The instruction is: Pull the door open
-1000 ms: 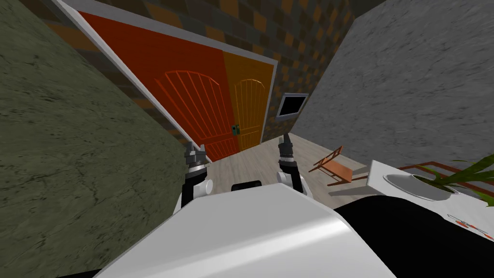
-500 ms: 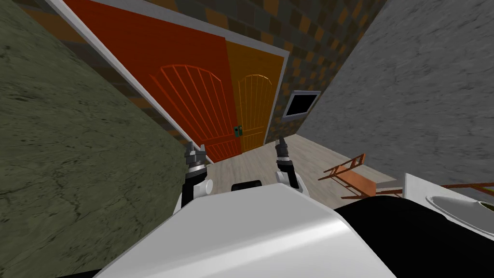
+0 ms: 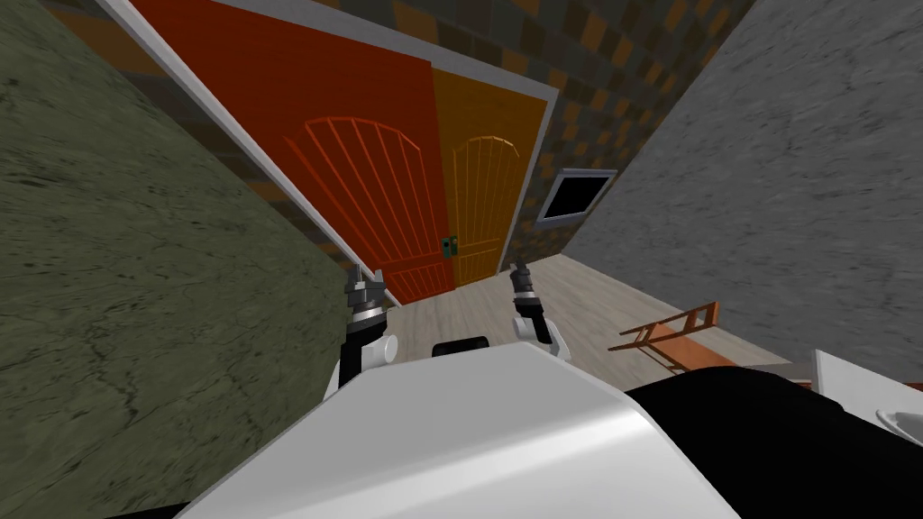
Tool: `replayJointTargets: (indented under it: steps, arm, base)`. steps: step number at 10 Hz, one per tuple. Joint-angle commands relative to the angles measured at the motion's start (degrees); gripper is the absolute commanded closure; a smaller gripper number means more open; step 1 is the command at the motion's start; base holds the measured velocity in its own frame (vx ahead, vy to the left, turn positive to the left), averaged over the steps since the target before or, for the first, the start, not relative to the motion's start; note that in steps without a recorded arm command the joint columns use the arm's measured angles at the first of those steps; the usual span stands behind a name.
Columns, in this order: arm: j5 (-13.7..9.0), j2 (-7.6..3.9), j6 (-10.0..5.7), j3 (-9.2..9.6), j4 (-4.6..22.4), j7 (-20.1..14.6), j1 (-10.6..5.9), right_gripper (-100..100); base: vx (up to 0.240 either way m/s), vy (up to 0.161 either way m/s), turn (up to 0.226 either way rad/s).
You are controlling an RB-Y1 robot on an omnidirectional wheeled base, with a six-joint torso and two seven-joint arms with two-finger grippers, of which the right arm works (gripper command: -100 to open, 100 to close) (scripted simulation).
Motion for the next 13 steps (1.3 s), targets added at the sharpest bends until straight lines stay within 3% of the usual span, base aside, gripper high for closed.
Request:
replayJointTargets:
  steps: [1, 13]
  arm:
    - [0.71, -0.28, 0.37, 0.05, 2.65, -1.38, -1.15, -100]
    - [4.13, -2.02, 3.45, -0.57, 17.22, -9.80, -8.22, -100]
  base:
    - [0.106, 0.020, 0.119]
    - [0.106, 0.018, 0.090]
